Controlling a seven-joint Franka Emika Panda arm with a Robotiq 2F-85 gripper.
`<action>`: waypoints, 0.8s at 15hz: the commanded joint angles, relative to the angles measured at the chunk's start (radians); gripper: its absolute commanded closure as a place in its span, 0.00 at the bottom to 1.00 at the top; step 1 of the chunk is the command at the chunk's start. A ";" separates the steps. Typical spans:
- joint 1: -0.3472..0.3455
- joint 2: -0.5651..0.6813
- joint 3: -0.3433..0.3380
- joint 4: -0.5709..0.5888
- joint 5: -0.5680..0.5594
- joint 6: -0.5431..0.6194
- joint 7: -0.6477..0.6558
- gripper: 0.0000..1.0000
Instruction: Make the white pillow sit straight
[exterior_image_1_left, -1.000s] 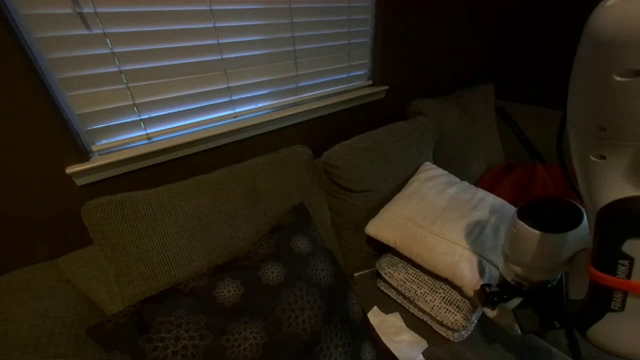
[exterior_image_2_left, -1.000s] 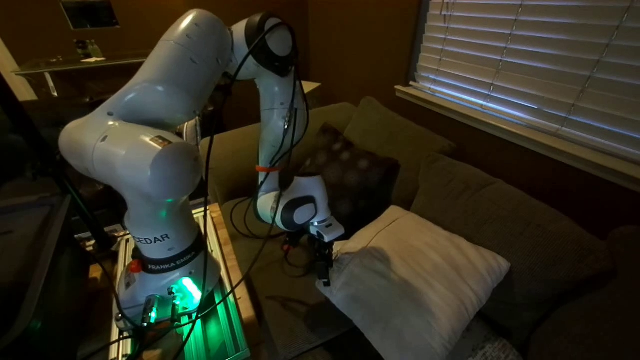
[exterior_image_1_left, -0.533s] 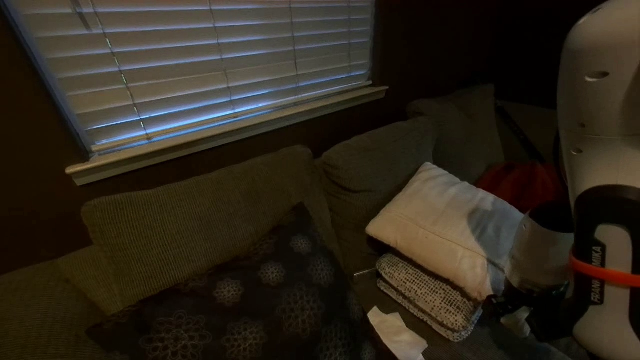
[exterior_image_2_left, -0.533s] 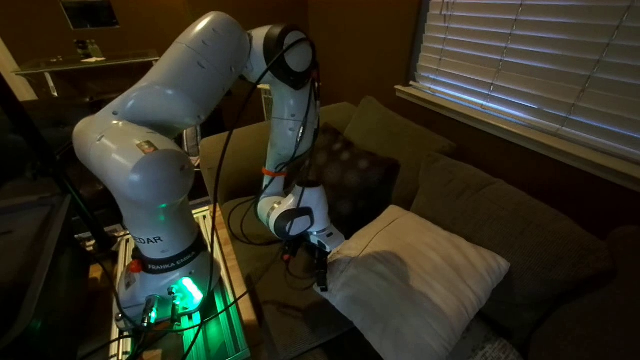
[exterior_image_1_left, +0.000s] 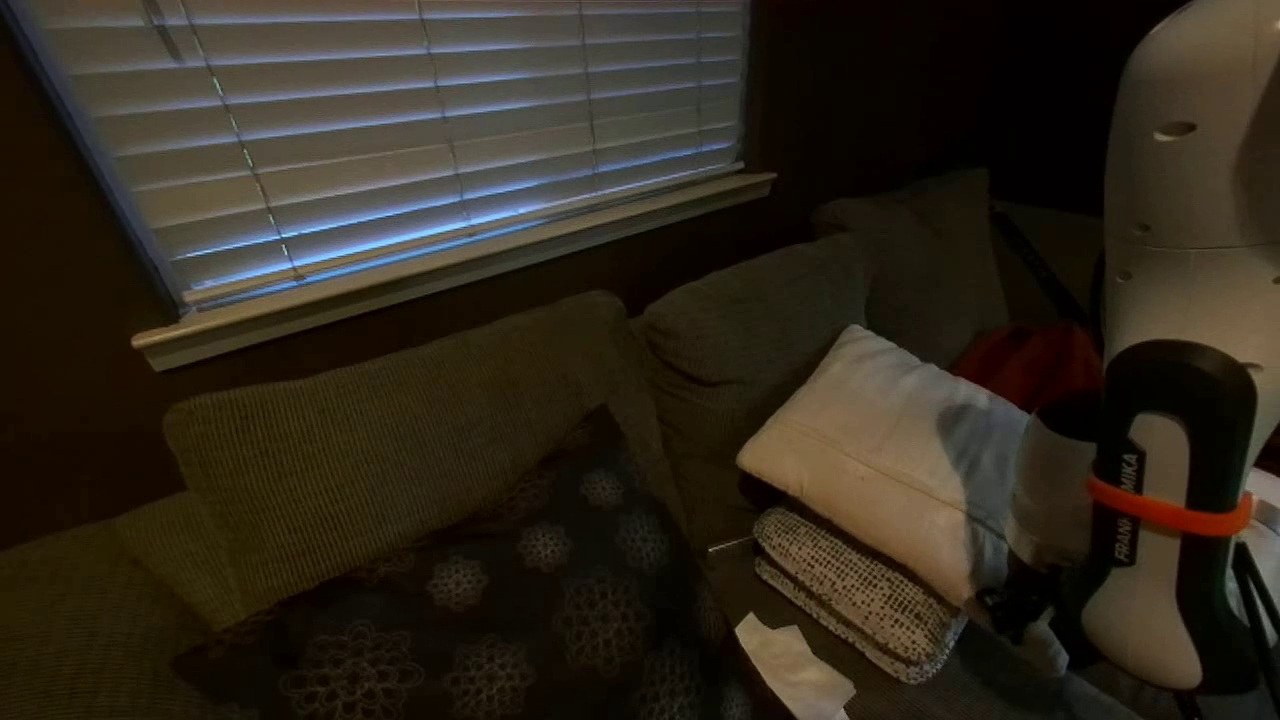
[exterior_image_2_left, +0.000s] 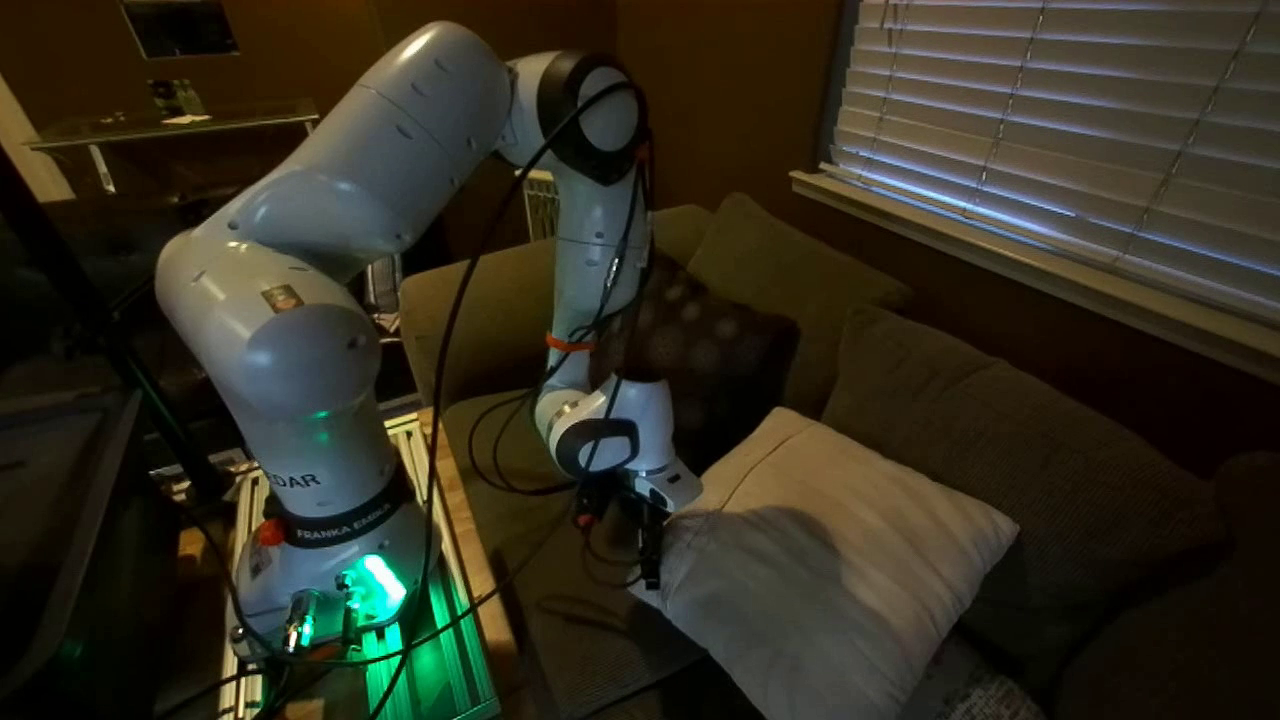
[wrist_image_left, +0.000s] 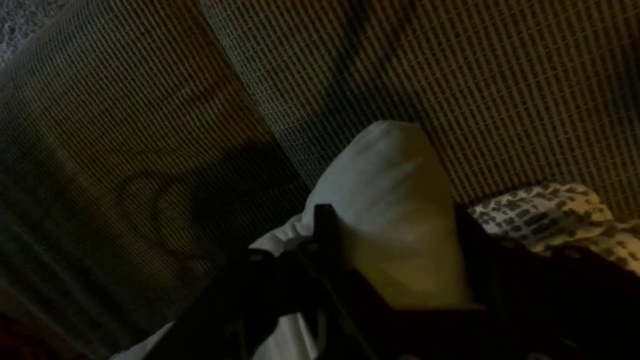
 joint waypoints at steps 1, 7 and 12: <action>0.059 -0.074 -0.028 -0.038 0.070 -0.093 -0.034 0.75; 0.206 -0.216 -0.180 -0.109 0.052 -0.319 0.015 0.97; 0.454 -0.239 -0.446 -0.123 -0.067 -0.513 0.137 0.97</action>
